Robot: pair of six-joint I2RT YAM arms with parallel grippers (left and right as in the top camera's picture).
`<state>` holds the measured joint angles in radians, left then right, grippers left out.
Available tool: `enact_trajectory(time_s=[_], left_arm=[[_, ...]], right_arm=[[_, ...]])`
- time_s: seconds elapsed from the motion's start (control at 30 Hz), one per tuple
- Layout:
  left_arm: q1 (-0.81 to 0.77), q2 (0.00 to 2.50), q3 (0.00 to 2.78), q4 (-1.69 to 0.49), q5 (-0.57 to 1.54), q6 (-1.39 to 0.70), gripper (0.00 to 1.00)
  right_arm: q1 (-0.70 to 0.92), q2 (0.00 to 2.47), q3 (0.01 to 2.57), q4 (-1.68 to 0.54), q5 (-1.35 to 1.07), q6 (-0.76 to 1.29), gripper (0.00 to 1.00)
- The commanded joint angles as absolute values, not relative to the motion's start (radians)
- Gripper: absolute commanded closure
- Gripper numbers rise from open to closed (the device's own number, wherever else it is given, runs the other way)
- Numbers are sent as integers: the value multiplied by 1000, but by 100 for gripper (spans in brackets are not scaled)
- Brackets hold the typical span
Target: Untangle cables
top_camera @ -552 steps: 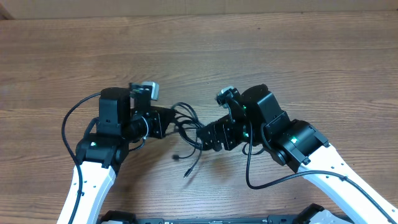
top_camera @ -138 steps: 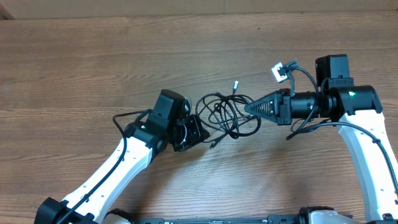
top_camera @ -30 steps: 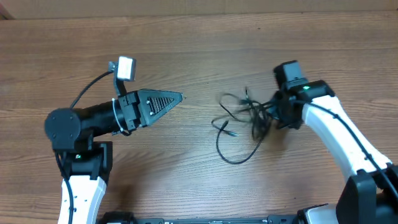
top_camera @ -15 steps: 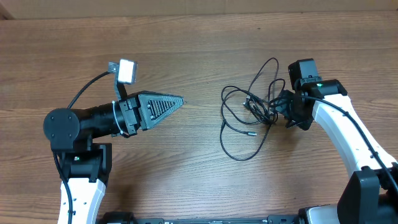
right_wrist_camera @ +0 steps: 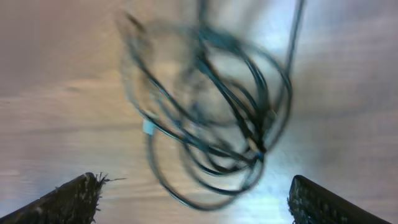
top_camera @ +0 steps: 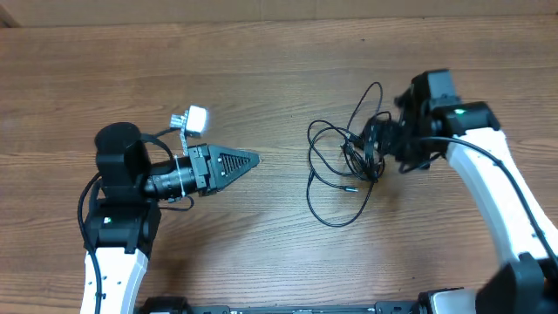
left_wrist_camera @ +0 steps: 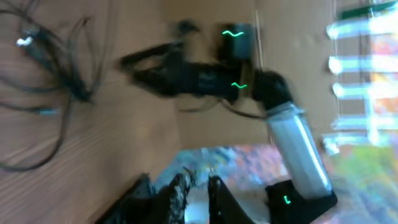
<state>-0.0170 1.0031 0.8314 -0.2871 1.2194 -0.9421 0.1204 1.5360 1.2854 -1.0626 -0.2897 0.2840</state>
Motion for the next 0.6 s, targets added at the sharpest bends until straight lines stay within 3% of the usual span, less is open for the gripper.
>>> enact_trajectory(time_s=[0.0, 0.1, 0.17, 0.23, 0.57], left_arm=[[-14, 1022, 840, -370, 1076, -804, 84], [-14, 1043, 839, -452, 993, -791, 83], [-14, 1060, 840, -482, 959, -792, 82], [-14, 1077, 839, -495, 953, -792, 82], [-14, 1133, 839, -528, 955, -792, 82]], right_arm=[[123, 1438, 1352, -1026, -338, 257, 4], [125, 1433, 1349, -976, -408, 256, 7], [126, 1447, 1346, -961, -413, 250, 17], [130, 1468, 1346, -958, -413, 229, 21], [132, 1623, 1346, -871, -398, 234, 22]])
